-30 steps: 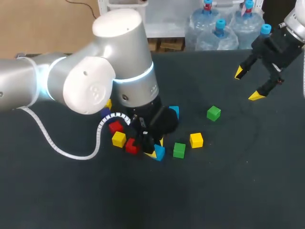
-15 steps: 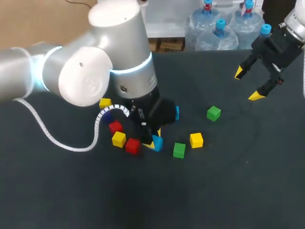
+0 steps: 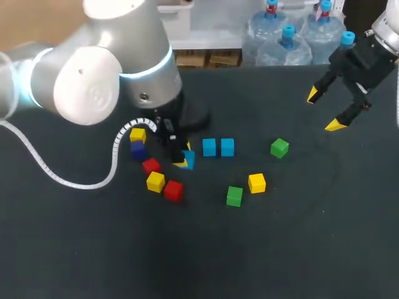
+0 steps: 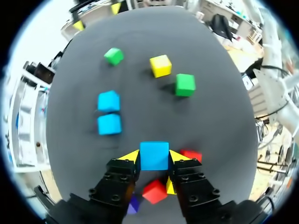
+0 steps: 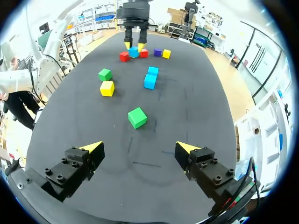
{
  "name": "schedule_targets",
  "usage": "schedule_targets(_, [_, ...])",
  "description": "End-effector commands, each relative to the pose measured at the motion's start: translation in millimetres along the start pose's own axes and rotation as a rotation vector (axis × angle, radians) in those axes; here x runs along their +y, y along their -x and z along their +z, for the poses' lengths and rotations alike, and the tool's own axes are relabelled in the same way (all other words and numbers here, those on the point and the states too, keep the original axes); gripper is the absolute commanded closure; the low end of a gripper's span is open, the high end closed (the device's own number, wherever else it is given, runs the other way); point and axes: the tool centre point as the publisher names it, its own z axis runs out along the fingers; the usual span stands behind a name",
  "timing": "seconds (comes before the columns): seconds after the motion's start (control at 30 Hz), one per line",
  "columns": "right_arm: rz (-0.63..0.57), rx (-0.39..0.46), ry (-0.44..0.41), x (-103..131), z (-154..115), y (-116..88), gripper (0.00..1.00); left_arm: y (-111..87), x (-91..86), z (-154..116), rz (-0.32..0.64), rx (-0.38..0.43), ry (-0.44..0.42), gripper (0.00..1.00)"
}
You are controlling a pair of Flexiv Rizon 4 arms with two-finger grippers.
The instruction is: Place the blue cubes, place green cubes on the blue cubes, place the yellow cubes on the green cubes, then place the red cubes on the yellow cubes, and place purple cube on the red cubes.
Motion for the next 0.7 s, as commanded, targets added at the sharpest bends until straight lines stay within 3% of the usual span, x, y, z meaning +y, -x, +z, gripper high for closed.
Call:
schedule_targets(0.03, [-0.001,-0.001,0.000,-0.3,0.3,-0.1,0.00,-4.4,9.1,2.1,-0.039,0.005,0.007,1.00])
schedule_targets(0.3, [-0.001,-0.001,0.000,-0.3,0.3,-0.1,0.00,-7.9,27.7,5.5,-0.169,0.028,0.045,1.00])
schedule_targets(0.7, [-0.001,-0.001,0.000,-0.3,0.3,-0.1,0.00,0.9,40.2,17.5,-0.164,0.028,0.036,1.00])
